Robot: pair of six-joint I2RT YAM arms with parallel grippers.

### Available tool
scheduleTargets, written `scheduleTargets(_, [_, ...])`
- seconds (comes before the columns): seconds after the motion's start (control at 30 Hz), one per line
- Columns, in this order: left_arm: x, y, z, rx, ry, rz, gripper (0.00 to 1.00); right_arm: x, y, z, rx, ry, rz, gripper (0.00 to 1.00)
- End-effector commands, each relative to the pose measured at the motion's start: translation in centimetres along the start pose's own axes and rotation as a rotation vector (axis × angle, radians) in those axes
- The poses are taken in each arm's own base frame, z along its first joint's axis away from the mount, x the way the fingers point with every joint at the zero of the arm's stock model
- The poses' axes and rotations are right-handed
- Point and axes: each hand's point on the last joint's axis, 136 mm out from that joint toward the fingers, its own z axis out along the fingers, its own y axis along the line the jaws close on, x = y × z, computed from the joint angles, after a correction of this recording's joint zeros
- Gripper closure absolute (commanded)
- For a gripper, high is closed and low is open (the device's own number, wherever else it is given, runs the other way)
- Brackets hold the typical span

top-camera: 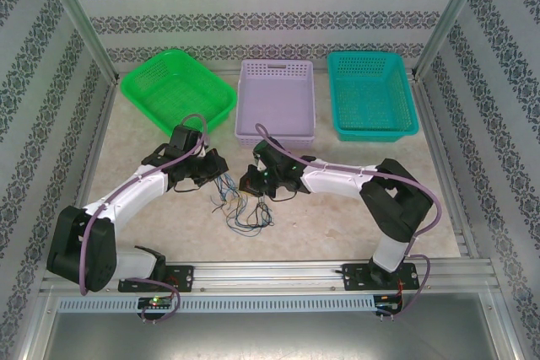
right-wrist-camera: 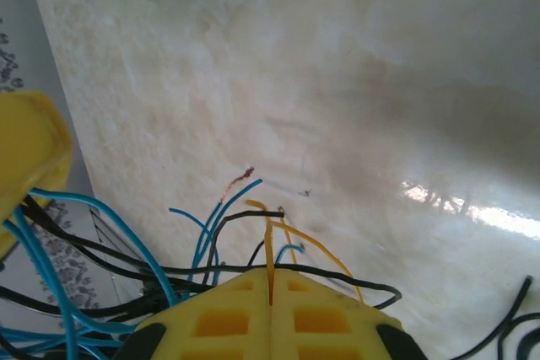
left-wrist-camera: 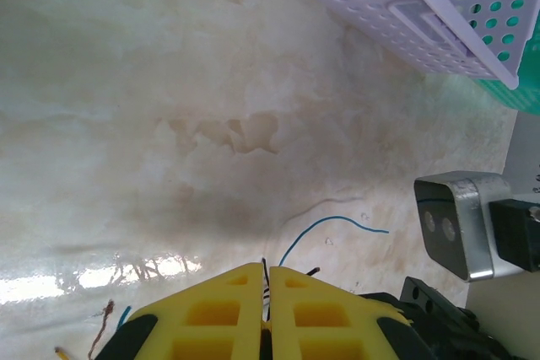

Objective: Untangle the cables

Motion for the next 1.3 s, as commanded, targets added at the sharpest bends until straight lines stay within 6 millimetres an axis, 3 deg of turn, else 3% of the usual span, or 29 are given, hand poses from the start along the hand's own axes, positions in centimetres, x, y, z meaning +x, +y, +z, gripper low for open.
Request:
scheduleTargets(0.0, [-0.5, -0.4, -0.6, 0.012, -0.027, 0.017, 1.0, -0.8, 0.1, -1.1, -0.012, -0.046, -0.006, 1.0])
scheduleTargets(0.2, [-0.5, 2.9, -1.2, -0.169, -0.054, -0.014, 1.0, -2.6, -1.5, -6.8, 0.065, -0.167, -0.05, 1.0])
scheduleTargets(0.53, [-0.8, 7.0, -1.8, -0.376, -0.1, -0.088, 1.0, -6.3, -3.1, -20.5, 0.128, -0.422, -0.095, 1.0])
scheduleTargets(0.6, [-1.0, 7.4, -1.8, -0.404, -0.105, -0.109, 1.0, -6.9, -3.0, -23.0, 0.124, -0.479, -0.099, 1.0])
scheduleTargets(0.73, [-1.4, 7.8, -1.5, -0.433, -0.113, -0.143, 1.0, -7.4, -1.8, -26.3, 0.09, -0.552, -0.146, 1.0])
scheduleTargets(0.77, [-1.5, 7.7, -1.4, -0.429, -0.113, -0.148, 1.0, -7.4, -1.3, -26.9, 0.081, -0.563, -0.165, 1.0])
scheduleTargets(0.9, [-2.3, 6.0, -1.5, -0.391, -0.112, -0.161, 0.58, -7.3, -0.1, -27.8, 0.065, -0.567, -0.23, 1.0])
scheduleTargets(1.0, [-3.4, 3.8, -2.6, -0.344, -0.145, -0.184, 0.4, -7.6, 1.0, -27.9, 0.035, -0.561, -0.274, 1.0])
scheduleTargets(1.1, [-4.7, 0.7, -3.9, -0.262, -0.175, -0.224, 0.32, -8.0, 3.0, -27.6, -0.033, -0.537, -0.341, 1.0])
scheduleTargets(1.27, [-6.0, -5.2, -5.1, -0.069, -0.148, -0.361, 0.31, -8.7, 5.4, -26.1, -0.057, -0.47, -0.451, 1.0])
